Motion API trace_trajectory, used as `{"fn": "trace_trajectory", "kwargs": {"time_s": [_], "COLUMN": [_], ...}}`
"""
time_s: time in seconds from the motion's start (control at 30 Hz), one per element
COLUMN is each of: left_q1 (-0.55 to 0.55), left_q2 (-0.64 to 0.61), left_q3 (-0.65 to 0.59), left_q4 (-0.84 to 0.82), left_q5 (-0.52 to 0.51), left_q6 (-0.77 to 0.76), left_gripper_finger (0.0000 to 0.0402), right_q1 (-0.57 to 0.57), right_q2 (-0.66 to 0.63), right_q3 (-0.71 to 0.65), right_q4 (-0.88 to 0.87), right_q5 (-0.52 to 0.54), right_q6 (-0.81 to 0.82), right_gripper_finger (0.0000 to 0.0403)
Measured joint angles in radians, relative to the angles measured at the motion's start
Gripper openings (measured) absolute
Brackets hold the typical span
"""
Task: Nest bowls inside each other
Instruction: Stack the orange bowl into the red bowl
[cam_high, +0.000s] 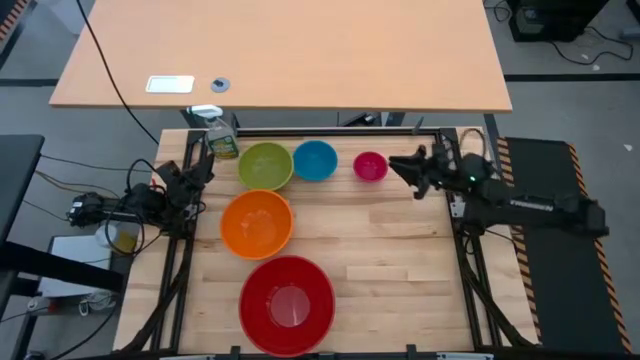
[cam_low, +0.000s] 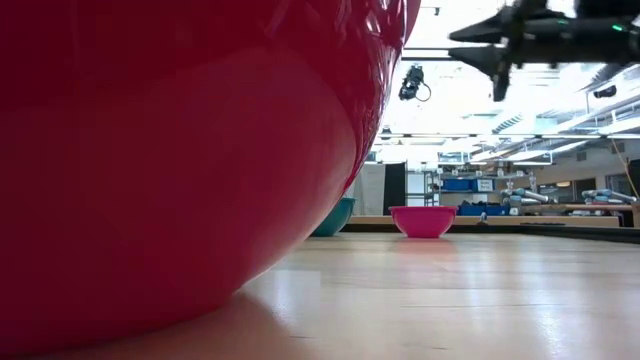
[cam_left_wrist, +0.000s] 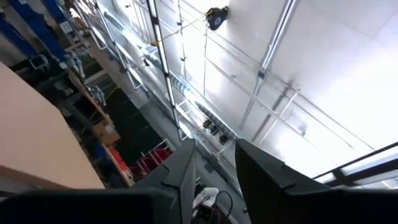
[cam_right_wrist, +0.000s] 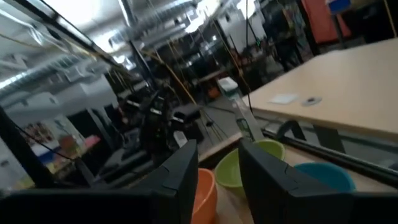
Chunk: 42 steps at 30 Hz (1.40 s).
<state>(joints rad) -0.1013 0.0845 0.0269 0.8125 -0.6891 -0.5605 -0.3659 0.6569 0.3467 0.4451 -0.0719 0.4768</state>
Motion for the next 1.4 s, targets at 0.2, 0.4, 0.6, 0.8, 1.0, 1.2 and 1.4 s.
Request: {"fn": "trace_trajectory", "kwargs": {"time_s": [0.2, 0.4, 0.6, 0.8, 1.0, 1.2, 1.4], "left_q1": [0.0, 0.0, -0.01, -0.01, -0.01, -0.007, -0.007], "left_q2": [0.0, 0.0, 0.005, 0.092, 0.221, 0.355, 0.444], "left_q3": [0.0, 0.009, 0.193, 0.46, 0.612, 0.665, 0.671], "left_q4": [0.073, 0.124, -0.29, -0.873, -1.147, -1.252, -1.333], "left_q5": [0.036, 0.124, 0.164, 0.161, 0.12, 0.111, 0.176], "left_q6": [0.0, -0.022, -0.029, -0.074, -0.12, -0.152, -0.239], "left_gripper_finger": [0.0114, 0.0114, 0.0114, 0.0114, 0.0141, 0.0214, 0.0241], "right_q1": [0.0, -0.003, 0.024, 0.076, 0.132, 0.181, 0.215], "right_q2": [0.225, 0.354, 0.452, 0.543, 0.673, 0.85, 1.001], "right_q3": [0.135, 0.219, 0.306, 0.431, 0.648, 0.875, 1.02], "right_q4": [0.177, 0.214, 0.226, 0.096, -0.361, -0.719, -0.807], "right_q5": [-0.002, 0.042, -0.021, -0.028, 0.013, 0.026, 0.027], "right_q6": [-0.065, 0.002, 0.021, -0.006, 0.075, 0.149, 0.149], "right_gripper_finger": [0.0126, 0.0126, 0.0126, 0.0126, 0.0125, 0.0125, 0.0125]}}
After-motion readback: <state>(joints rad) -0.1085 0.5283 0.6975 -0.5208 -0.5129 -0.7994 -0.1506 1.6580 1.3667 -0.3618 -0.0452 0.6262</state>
